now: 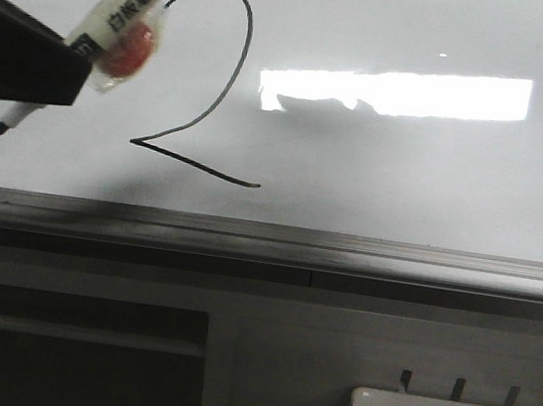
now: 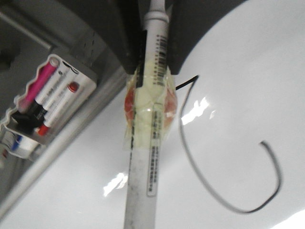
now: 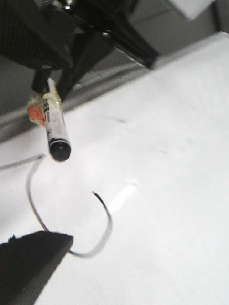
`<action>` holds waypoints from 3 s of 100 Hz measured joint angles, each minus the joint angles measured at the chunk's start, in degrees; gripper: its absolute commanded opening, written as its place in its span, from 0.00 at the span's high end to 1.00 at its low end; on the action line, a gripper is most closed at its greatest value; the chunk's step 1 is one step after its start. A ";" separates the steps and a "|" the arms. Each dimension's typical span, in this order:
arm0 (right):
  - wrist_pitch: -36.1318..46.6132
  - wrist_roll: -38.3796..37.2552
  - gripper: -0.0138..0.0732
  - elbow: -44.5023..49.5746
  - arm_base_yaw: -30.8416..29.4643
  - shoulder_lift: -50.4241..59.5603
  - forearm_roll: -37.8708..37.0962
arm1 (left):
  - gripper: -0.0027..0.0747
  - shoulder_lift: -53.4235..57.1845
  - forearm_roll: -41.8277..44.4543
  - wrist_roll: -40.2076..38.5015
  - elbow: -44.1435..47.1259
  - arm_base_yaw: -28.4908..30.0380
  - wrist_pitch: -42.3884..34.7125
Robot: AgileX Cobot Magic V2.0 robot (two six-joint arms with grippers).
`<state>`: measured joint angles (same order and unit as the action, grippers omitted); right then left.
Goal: Write number 2 on whiteboard
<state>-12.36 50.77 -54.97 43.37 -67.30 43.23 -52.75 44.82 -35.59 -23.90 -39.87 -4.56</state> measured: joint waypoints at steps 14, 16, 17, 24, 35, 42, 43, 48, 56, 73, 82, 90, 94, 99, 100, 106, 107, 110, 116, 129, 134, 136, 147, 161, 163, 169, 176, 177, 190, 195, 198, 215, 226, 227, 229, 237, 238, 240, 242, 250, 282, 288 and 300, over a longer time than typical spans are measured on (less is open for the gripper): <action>7.23 0.00 0.20 -0.49 -0.11 3.99 1.47 | 0.99 -0.85 -14.56 0.00 0.00 7.12 0.02; 7.52 0.00 0.20 -0.49 -0.21 4.39 1.62 | 0.99 -1.28 -16.57 0.00 0.00 8.20 -0.09; 7.54 0.00 0.20 -0.49 -0.21 4.62 1.62 | 0.99 -1.41 -17.20 0.00 0.00 8.90 -0.22; 7.82 0.00 0.20 -0.59 -0.21 5.23 1.76 | 0.99 -2.95 -22.33 0.00 0.00 12.07 -1.07; 7.08 0.00 0.20 -0.59 -0.25 5.23 1.97 | 0.99 -6.11 -25.69 -0.04 0.00 15.17 -2.03; 6.27 0.00 0.20 -0.59 -0.25 5.23 2.09 | 0.99 -8.38 -26.26 -0.04 0.00 15.85 -2.44; 6.26 0.00 0.20 -0.59 -0.25 5.23 2.09 | 0.99 -8.82 -26.26 -0.04 0.00 15.95 -2.85; 5.92 0.00 0.20 -0.59 -0.25 5.23 2.20 | 0.99 -9.99 -26.38 -0.04 0.00 15.98 -4.10; 5.69 0.00 0.20 -0.59 -0.25 5.23 2.20 | 0.99 -11.49 -27.07 -0.04 0.00 15.98 -6.53; 4.86 0.00 0.20 -0.59 -0.25 5.23 2.20 | 0.99 -13.07 -27.28 -0.04 -0.11 15.98 -8.60; 4.66 0.00 0.20 -0.59 -0.25 5.23 2.20 | 0.99 -13.07 -27.28 -0.04 -0.11 15.98 -8.68; 4.66 0.00 0.20 -0.59 -0.25 5.23 2.20 | 0.99 -13.07 -27.28 -0.04 -0.11 15.98 -8.68; 4.66 0.00 0.20 -0.59 -0.25 5.23 2.20 | 0.99 -13.07 -27.28 -0.04 -0.11 15.98 -8.73; 4.66 0.00 0.20 -0.59 -0.25 5.23 2.20 | 0.96 -13.07 -27.28 -0.04 -0.11 15.98 -8.84; 4.66 0.00 0.20 -0.59 -0.25 5.23 2.20 | 0.96 -13.07 -27.28 -0.04 -0.11 15.98 -8.82; 4.66 0.00 0.20 -0.59 -0.25 5.23 2.20 | 0.85 -13.07 -27.28 -0.04 -0.11 15.98 -8.97; 4.66 0.00 0.20 -0.59 -0.25 5.23 2.20 | 0.84 -13.07 -27.28 -0.04 -0.11 15.98 -8.96; 4.66 0.00 0.20 -0.59 -0.25 5.23 2.20 | 0.77 -13.07 -27.28 -0.04 -0.11 15.98 -9.00; 4.66 0.00 0.20 -0.59 -0.25 5.23 2.20 | 0.59 -13.46 -27.42 -0.04 -0.11 15.98 -9.10; 4.66 0.00 0.20 -0.59 -0.25 5.23 2.20 | 0.33 -13.59 -27.54 -0.13 -0.11 15.98 -10.19; 4.66 0.00 0.20 -0.59 -0.25 5.23 2.20 | 0.32 -13.59 -27.54 -0.13 -0.22 15.98 -10.51; 4.66 0.00 0.20 -0.59 -0.25 5.23 2.20 | 0.32 -13.48 -27.54 -0.13 -0.33 15.98 -10.73; 4.66 0.00 0.20 -0.59 -0.25 5.23 2.20 | 0.33 -13.11 -27.54 -0.13 -0.44 15.98 -10.96; 4.66 0.00 0.21 -0.59 -0.25 5.23 2.20 | 0.33 -11.05 -27.43 -0.13 -0.44 15.98 -8.81; 4.66 0.00 0.21 -0.59 -0.25 5.23 2.20 | 0.33 -10.48 -27.43 -0.13 -0.44 15.98 -8.16; 4.53 0.00 0.26 -0.59 -0.25 5.23 2.20 | 0.35 -8.02 -27.43 -0.13 -0.44 15.98 -6.21; 3.95 0.00 0.46 -0.59 -0.25 5.23 2.20 | 0.49 -4.16 -27.17 -0.13 -0.44 15.98 -4.40; 3.78 0.00 0.48 -0.59 -0.25 5.23 2.20 | 0.51 -3.72 -27.16 -0.13 -0.44 15.82 -4.26; 3.23 0.00 0.91 0.80 -0.25 7.47 2.20 | 0.99 6.28 -23.31 -0.13 -0.44 14.38 -2.78; 3.34 0.00 0.90 2.03 -0.25 8.94 2.28 | 0.99 10.39 -21.21 -0.13 -0.44 13.82 -2.78; 3.45 0.00 0.90 2.91 -0.25 9.93 2.28 | 0.99 12.71 -20.17 -0.13 -0.44 13.71 -2.69; 5.41 0.00 0.90 10.81 -0.25 18.57 2.28 | 0.99 26.13 -17.17 -0.13 -0.44 13.26 3.94; 7.49 0.00 0.90 18.08 -0.25 25.94 2.42 | 0.99 33.91 -13.04 -0.13 0.50 13.26 9.29; 7.62 0.00 0.90 18.58 -0.25 27.03 2.42 | 0.99 34.82 -12.82 -0.13 0.52 13.26 9.80; 8.04 0.00 0.90 20.08 -0.25 28.72 2.44 | 0.99 35.71 -12.18 -0.13 0.92 13.26 10.21; 9.32 0.00 0.90 26.16 -0.25 35.17 2.54 | 0.99 40.61 -10.78 -0.13 2.45 13.26 11.66; 9.48 0.00 0.90 26.64 -0.25 36.37 2.54 | 0.99 40.98 -10.80 -0.13 2.77 13.26 11.65; 9.60 0.00 0.90 28.06 -0.25 37.57 2.57 | 0.99 42.03 -10.65 -0.13 3.24 13.26 11.91; 9.72 0.00 0.90 29.42 -0.25 39.31 2.57 | 0.99 42.99 -10.51 -0.13 3.57 13.26 12.02; 9.84 0.00 0.90 33.92 -0.25 45.75 2.66 | 0.99 45.83 -10.27 -0.13 5.27 13.26 12.41; 9.23 0.00 0.90 42.25 -0.25 59.18 4.39 | 0.99 47.94 -10.23 -0.13 6.79 13.26 12.41; 9.13 0.00 0.90 42.64 -0.25 59.34 4.51 | 0.99 47.94 -10.23 -0.13 6.78 13.26 12.41; 9.01 0.00 0.90 42.64 -0.25 59.34 4.59 | 0.99 47.94 -10.23 -0.13 6.78 13.26 12.41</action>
<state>-3.35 50.77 -12.33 43.12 -7.96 47.82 -4.81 34.59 -35.72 -17.12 -26.62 7.85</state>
